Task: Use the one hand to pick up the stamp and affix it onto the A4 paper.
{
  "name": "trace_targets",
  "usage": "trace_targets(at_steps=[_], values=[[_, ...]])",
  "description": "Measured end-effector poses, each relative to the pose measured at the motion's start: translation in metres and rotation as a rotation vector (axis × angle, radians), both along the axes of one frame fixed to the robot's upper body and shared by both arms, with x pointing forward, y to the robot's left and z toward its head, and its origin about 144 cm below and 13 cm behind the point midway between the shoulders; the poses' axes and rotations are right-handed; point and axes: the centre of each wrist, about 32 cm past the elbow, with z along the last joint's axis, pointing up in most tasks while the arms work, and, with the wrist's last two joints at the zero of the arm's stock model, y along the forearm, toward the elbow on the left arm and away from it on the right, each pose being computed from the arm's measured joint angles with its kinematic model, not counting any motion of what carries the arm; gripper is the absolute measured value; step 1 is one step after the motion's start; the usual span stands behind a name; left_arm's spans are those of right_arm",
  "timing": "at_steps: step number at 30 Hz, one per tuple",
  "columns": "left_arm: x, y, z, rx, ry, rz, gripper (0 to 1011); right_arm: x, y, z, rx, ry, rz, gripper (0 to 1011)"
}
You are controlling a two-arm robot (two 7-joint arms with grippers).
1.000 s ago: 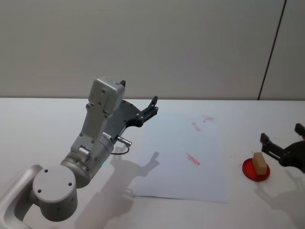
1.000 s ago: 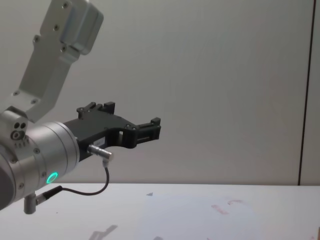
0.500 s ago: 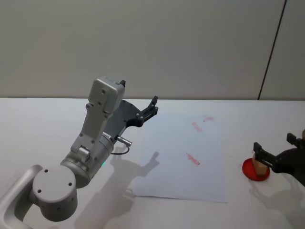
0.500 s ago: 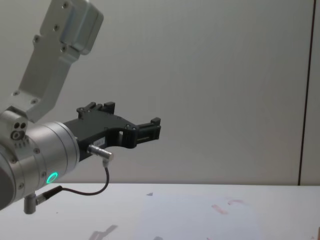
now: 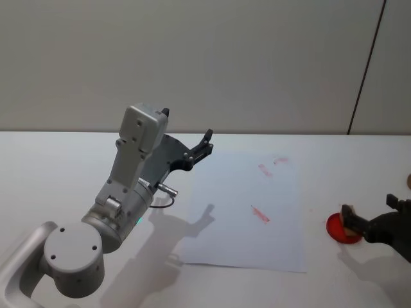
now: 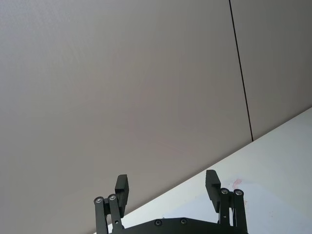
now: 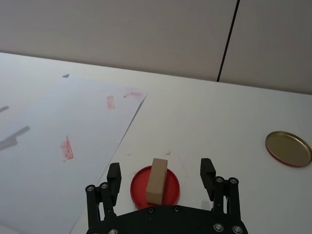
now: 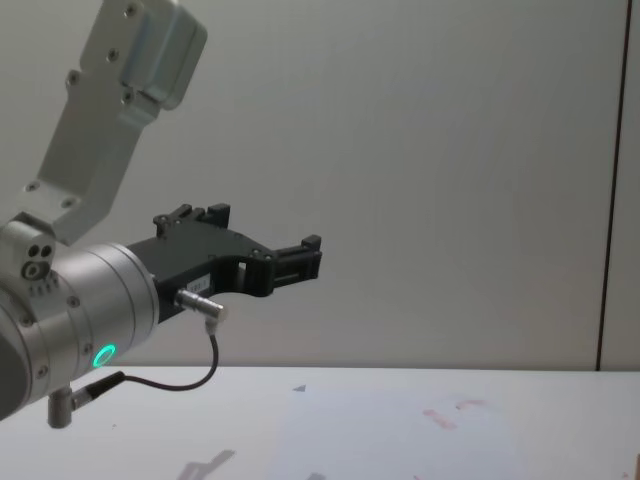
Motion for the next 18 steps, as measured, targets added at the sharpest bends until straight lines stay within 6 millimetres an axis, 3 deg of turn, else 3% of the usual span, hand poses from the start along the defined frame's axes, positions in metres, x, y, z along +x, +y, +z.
trace_targets(at_steps=[18], values=[[0.0, 0.0, 0.0, 0.0, 0.0, 0.0, 1003, 0.013, 0.016, -0.014, -0.032, 0.08, -0.005, 1001]])
